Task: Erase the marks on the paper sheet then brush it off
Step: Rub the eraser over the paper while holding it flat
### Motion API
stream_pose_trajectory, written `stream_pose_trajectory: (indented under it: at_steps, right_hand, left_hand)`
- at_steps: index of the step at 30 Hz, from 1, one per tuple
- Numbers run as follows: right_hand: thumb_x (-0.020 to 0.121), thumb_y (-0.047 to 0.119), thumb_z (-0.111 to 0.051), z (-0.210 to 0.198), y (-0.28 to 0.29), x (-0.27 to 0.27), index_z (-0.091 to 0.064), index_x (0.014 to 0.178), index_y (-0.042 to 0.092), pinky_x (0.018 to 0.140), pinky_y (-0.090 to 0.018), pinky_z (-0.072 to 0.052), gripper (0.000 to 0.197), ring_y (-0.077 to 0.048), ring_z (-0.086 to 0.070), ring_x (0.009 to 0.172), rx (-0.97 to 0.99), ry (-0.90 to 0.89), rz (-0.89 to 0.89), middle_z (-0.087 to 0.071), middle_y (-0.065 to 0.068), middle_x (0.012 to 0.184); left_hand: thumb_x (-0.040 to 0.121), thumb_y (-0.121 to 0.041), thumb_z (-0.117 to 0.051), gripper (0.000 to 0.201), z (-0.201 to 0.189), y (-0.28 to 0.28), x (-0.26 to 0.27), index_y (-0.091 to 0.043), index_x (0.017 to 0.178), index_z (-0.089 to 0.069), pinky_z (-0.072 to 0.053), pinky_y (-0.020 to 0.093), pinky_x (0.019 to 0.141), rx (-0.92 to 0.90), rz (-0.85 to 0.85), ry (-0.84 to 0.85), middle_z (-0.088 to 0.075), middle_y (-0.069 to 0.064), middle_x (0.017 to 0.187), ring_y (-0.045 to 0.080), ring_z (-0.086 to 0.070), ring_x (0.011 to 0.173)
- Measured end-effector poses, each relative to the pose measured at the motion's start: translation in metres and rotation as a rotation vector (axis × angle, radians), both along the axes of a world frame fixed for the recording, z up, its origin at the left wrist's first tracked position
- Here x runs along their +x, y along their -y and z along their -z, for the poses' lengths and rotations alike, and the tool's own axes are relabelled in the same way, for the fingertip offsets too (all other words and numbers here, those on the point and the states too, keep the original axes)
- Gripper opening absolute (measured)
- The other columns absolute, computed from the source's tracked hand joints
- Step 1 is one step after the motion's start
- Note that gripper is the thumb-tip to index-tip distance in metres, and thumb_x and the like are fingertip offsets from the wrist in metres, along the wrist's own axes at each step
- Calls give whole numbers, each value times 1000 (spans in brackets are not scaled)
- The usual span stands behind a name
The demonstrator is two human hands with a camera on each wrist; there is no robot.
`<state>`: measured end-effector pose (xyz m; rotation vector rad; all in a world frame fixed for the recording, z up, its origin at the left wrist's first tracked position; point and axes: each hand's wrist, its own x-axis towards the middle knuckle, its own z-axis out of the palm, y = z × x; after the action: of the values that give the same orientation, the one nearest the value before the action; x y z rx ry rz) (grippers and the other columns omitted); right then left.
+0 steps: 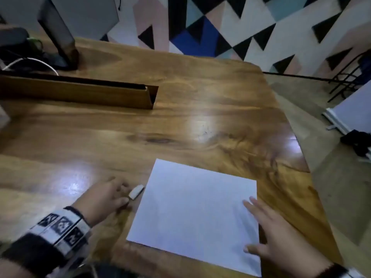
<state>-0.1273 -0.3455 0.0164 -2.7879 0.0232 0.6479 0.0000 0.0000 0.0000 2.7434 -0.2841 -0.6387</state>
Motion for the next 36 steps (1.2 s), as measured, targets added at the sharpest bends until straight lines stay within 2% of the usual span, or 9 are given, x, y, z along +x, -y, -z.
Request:
stream_pose_trajectory:
  at_steps: [2,6,13,18,20,22,26,32,36]
  right_hand:
    - [70,61,-69,8,-6,18,40,129,8,111,-19,5,135,-9,18,142,-21,-155,41,33,13,141]
    - [65,67,-69,29,-22,40,44,123,12,115,-38,12,139,-9,38,129,-107,-200,22,49,3,135]
    - [61,67,-71,47,-39,35,45,124,15,112,-33,15,143,-14,42,129,-99,-258,19,51,-1,138]
    - [57,74,-66,46,-44,23,48,122,12,112,-32,16,145,-13,43,128,-79,-268,46,53,0,135]
    - [50,83,-53,43,-49,29,20,144,3,113,-35,10,143,-12,26,137,-156,-136,-2,26,-9,153]
    - [54,84,-48,37,-61,49,-13,150,6,114,-34,6,128,-15,11,142,-153,-23,-53,-4,-10,159]
    - [71,64,-65,43,-104,95,15,149,22,116,-27,10,120,-13,19,144,49,-19,-169,21,8,156]
    - [70,65,-66,65,-117,110,10,151,25,116,-33,1,118,-17,11,145,-3,18,-207,15,11,158]
    - [72,66,-64,66,-114,105,12,150,29,115,-32,2,115,-16,14,145,28,25,-199,18,14,157]
  left_hand:
    - [79,-29,-62,32,9,6,6,-21,107,-51,-45,30,75,-36,-61,5,-46,-2,97,17,-54,81]
    - [78,-36,-62,35,28,15,4,-22,107,-49,-49,39,81,-42,-68,-29,-50,4,103,26,-56,92]
    - [82,-28,-57,15,36,19,9,-19,82,-46,-42,32,69,-99,14,67,-47,1,87,21,-49,80]
    - [76,-15,-63,12,42,29,1,-15,87,-58,-34,21,69,-203,155,105,-50,-3,89,15,-48,83]
    - [74,-14,-64,12,44,29,-1,-15,84,-57,-31,18,61,-197,151,118,-51,-3,87,15,-48,79]
    - [72,-13,-67,14,44,28,-1,-15,80,-56,-30,15,56,-186,150,108,-50,-3,82,15,-48,74]
    - [68,-13,-72,21,37,31,4,-19,82,-57,-36,22,58,-169,115,42,-49,-8,74,11,-47,68]
    - [69,-12,-69,18,20,47,19,-19,85,-64,-41,27,60,-10,179,-40,-55,1,84,13,-47,64]
    - [65,-16,-74,19,11,60,36,-17,77,-60,-28,12,44,32,182,-81,-46,-9,63,14,-46,67]
